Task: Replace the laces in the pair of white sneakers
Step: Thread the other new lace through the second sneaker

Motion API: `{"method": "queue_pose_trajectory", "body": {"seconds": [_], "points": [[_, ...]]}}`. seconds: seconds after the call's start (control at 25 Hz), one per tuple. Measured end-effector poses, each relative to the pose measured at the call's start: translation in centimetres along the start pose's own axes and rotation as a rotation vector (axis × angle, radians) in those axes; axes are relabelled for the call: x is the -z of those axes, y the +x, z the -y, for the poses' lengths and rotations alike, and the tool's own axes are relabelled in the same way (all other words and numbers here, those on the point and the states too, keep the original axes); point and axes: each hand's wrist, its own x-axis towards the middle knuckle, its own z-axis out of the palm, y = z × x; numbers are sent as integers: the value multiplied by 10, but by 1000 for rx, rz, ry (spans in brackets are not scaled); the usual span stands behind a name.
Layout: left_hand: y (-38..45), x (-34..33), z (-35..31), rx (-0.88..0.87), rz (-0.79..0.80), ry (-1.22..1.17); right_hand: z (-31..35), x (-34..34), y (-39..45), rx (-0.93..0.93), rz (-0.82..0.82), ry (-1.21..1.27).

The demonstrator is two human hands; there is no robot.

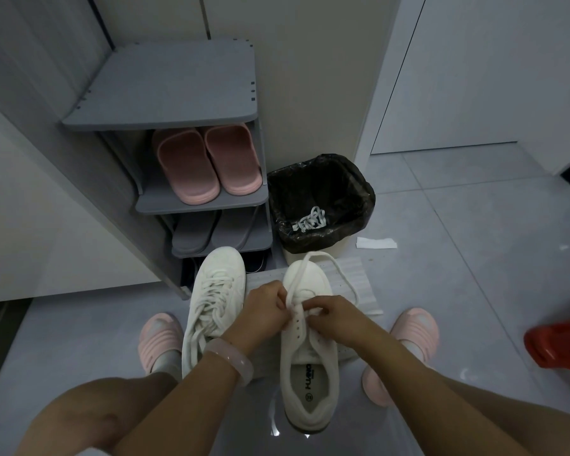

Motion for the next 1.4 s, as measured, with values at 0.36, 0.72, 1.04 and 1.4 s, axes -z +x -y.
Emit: {"method": "queue_pose_trajectory", "body": {"seconds": [0.36, 0.72, 1.04, 1.4], "points": [[-4, 8, -6, 152, 298, -91, 3, -18, 4, 29, -149, -206], [-8, 10, -13, 206, 197, -136, 3, -1, 1, 68, -408, 195], [-5, 8, -7, 203, 258, -114, 18, 107, -35, 214, -830, 1507], [-8, 0, -9, -27, 79, 23, 13, -1, -13, 100, -177, -603]]}}
